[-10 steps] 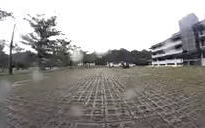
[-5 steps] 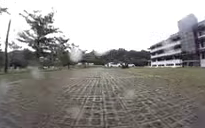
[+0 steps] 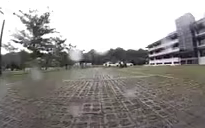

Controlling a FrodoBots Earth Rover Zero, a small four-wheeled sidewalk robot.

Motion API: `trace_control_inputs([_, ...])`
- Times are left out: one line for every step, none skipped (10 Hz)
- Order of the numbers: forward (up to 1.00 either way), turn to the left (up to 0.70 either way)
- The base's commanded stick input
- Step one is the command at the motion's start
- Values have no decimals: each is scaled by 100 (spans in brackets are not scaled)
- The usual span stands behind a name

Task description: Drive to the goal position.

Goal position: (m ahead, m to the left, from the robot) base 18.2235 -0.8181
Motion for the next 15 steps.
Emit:
trace_control_inputs([85, 0])
trace_control_inputs([85, 0])
trace_control_inputs([85, 0])
trace_control_inputs([85, 0])
trace_control_inputs([85, 0])
trace_control_inputs([85, 0])
trace_control_inputs([85, 0])
trace_control_inputs([85, 0])
trace_control_inputs([85, 0])
trace_control_inputs([85, 0])
trace_control_inputs([85, 0])
trace_control_inputs([85, 0])
trace_control_inputs([85, 0])
trace_control_inputs([85, 0])
trace_control_inputs([85, 0])
